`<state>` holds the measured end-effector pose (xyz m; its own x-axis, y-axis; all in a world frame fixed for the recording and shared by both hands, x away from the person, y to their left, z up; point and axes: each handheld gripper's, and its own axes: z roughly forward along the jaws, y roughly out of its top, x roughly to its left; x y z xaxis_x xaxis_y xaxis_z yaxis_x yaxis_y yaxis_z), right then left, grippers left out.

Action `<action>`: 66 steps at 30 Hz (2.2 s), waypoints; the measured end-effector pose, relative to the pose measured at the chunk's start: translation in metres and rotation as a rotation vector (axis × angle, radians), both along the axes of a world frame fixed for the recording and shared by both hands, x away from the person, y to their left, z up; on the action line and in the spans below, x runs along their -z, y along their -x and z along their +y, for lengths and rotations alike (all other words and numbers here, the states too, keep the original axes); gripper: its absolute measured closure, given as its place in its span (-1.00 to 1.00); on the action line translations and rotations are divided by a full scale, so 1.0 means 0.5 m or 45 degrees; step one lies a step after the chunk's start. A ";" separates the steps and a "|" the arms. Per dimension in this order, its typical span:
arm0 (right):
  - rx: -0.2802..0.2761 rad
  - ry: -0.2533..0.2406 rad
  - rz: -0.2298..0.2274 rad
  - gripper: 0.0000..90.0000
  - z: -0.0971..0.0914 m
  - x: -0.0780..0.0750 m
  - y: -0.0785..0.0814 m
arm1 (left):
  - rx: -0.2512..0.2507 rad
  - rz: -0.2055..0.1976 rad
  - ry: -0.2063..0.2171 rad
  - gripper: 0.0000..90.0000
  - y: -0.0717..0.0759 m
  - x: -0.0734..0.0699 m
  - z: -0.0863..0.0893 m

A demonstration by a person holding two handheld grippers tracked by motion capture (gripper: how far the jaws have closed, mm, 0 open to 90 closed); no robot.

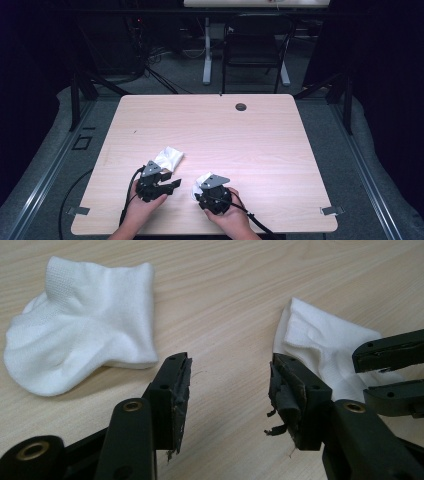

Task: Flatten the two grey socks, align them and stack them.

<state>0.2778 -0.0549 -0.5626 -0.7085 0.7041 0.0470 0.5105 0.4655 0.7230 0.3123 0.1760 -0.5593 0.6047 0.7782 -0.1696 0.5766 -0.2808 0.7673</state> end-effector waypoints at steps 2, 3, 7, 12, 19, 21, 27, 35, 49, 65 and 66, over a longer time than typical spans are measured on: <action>-0.001 0.007 0.000 0.49 0.001 0.003 -0.001 | 0.004 0.004 -0.001 0.12 0.000 -0.001 0.001; 0.001 0.008 -0.001 0.49 0.002 0.005 -0.001 | -0.001 -0.002 0.001 0.12 0.000 0.000 0.000; -0.005 0.032 0.005 0.54 0.004 0.011 -0.002 | -0.008 -0.002 0.000 0.12 0.000 0.001 0.001; -0.005 0.046 0.010 0.67 0.005 0.018 -0.005 | -0.006 0.000 -0.005 0.12 0.002 0.002 0.001; 0.002 0.041 0.038 0.95 -0.001 0.019 -0.010 | 0.014 0.005 -0.022 0.12 0.006 0.006 -0.005; 0.005 0.024 0.037 0.96 -0.002 0.017 -0.010 | 0.014 0.005 -0.016 0.12 0.008 0.006 -0.006; 0.024 -0.032 0.028 0.96 -0.012 0.006 -0.009 | 0.024 0.008 -0.018 0.12 0.006 0.009 -0.013; 0.058 -0.084 -0.006 0.96 -0.031 -0.010 -0.009 | 0.075 0.017 -0.044 0.17 0.011 0.015 -0.039; 0.091 -0.122 -0.021 0.96 -0.045 -0.024 -0.008 | 0.087 0.031 -0.062 0.09 0.005 0.032 -0.078; 0.131 -0.175 -0.032 0.96 -0.068 -0.038 -0.009 | 0.097 -0.038 -0.210 0.04 0.005 0.046 -0.107; 0.135 -0.178 -0.033 0.96 -0.069 -0.039 -0.010 | 0.097 -0.038 -0.212 0.05 0.005 0.046 -0.107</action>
